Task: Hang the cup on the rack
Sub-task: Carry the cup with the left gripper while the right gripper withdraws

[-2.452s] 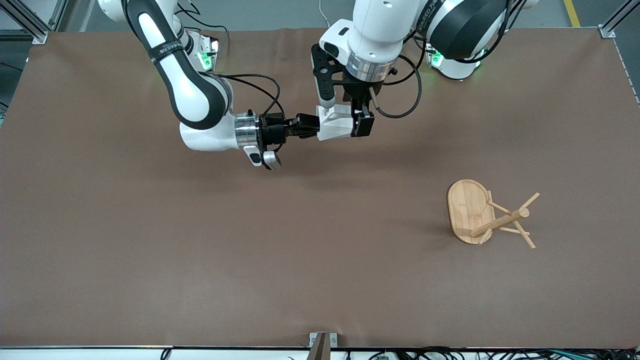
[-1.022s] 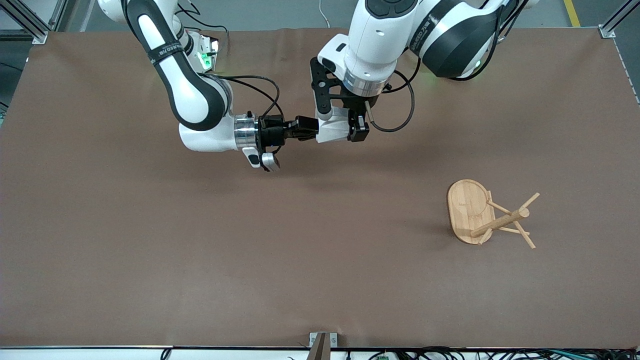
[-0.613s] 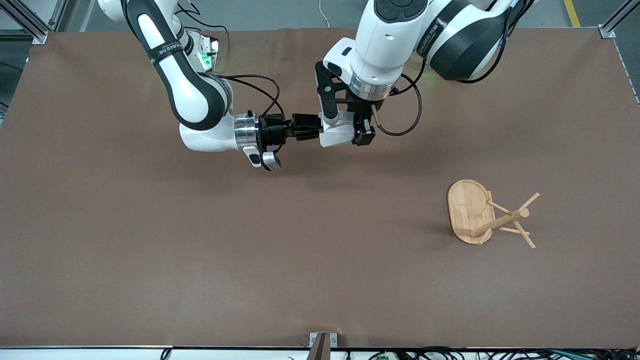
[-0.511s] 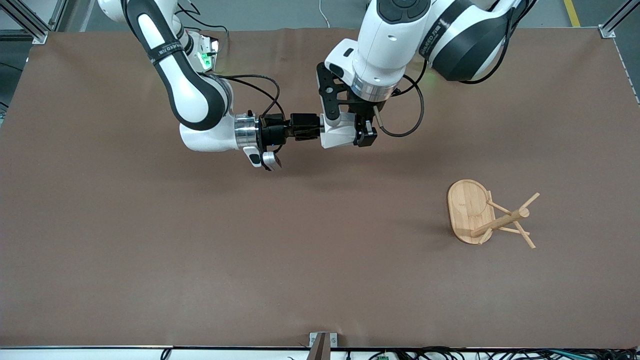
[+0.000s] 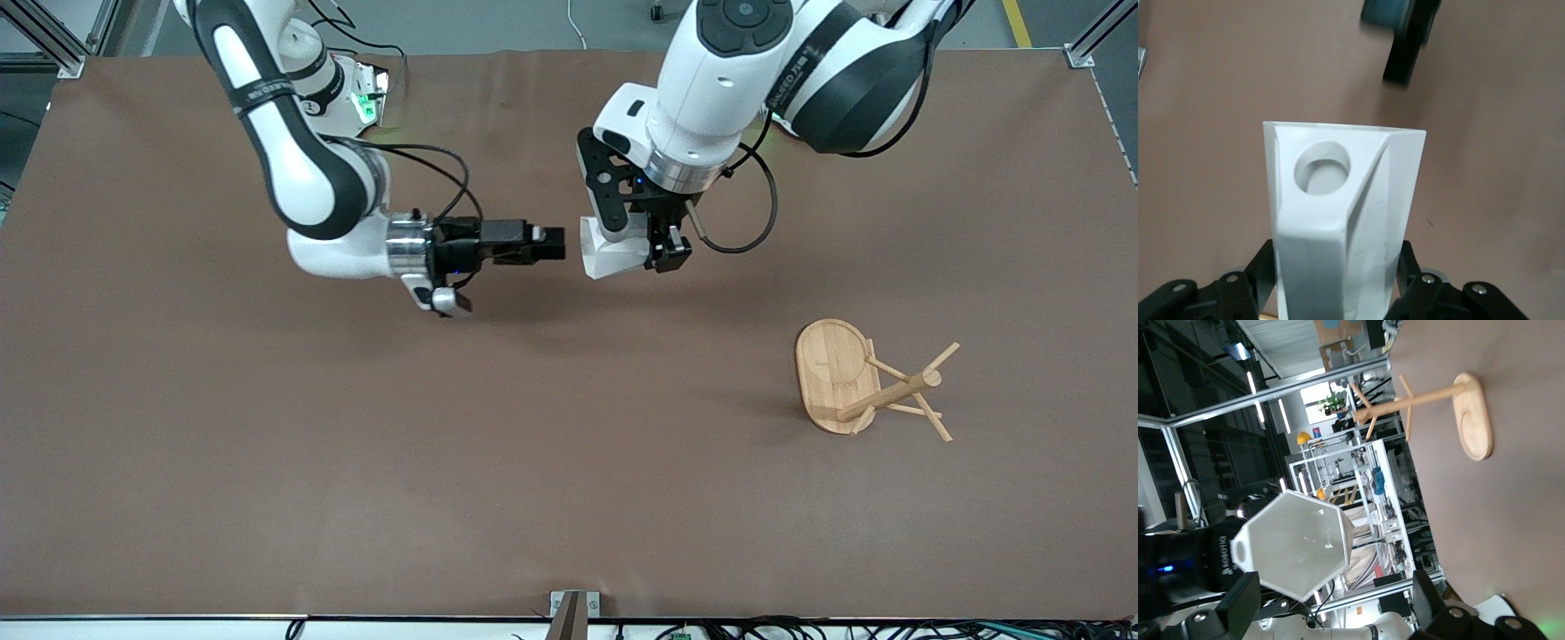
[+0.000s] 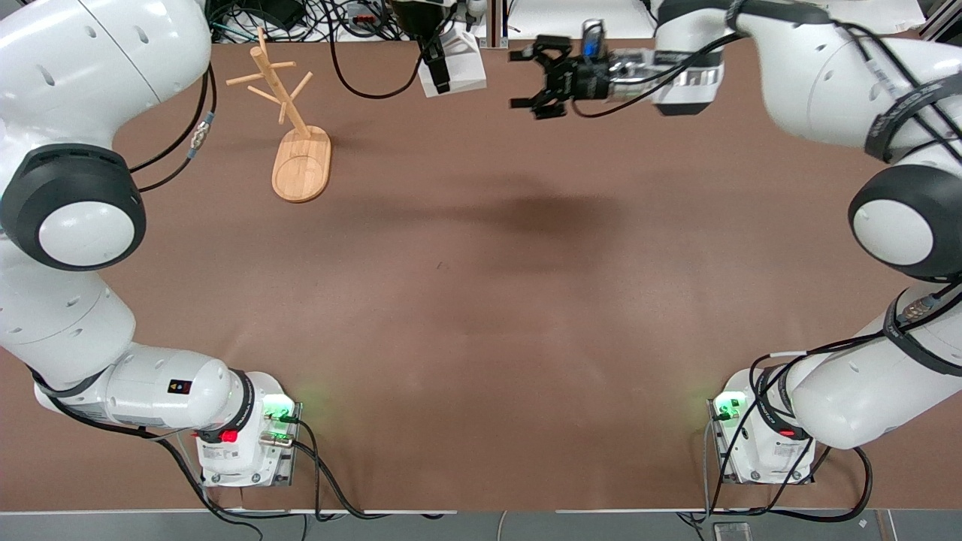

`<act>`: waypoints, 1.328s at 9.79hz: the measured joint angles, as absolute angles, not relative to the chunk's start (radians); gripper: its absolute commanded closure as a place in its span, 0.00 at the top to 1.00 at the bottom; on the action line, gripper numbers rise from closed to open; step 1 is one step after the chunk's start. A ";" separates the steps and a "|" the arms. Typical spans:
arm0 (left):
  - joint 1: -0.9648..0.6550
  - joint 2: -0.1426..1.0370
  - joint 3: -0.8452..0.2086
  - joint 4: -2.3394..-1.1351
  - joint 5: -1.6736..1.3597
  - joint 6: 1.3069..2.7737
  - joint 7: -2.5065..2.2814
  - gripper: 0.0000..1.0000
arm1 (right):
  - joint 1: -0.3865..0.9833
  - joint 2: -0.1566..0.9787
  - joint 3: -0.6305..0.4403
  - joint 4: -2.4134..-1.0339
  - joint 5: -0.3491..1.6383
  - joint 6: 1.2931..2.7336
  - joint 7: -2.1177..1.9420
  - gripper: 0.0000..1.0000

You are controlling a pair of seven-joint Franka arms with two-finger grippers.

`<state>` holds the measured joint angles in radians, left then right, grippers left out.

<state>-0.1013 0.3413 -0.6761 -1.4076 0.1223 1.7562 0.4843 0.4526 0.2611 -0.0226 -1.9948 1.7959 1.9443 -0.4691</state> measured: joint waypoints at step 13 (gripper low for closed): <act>0.138 0.256 -0.676 -1.396 0.119 1.693 -0.067 0.12 | -0.023 0.015 -0.044 -1.682 -0.028 1.735 -0.013 1.00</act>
<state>0.1377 0.2564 -0.6764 -1.3958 0.1189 1.6928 -0.0673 -0.0229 0.0146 -0.0440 -1.6821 -0.0278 1.7352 -0.0131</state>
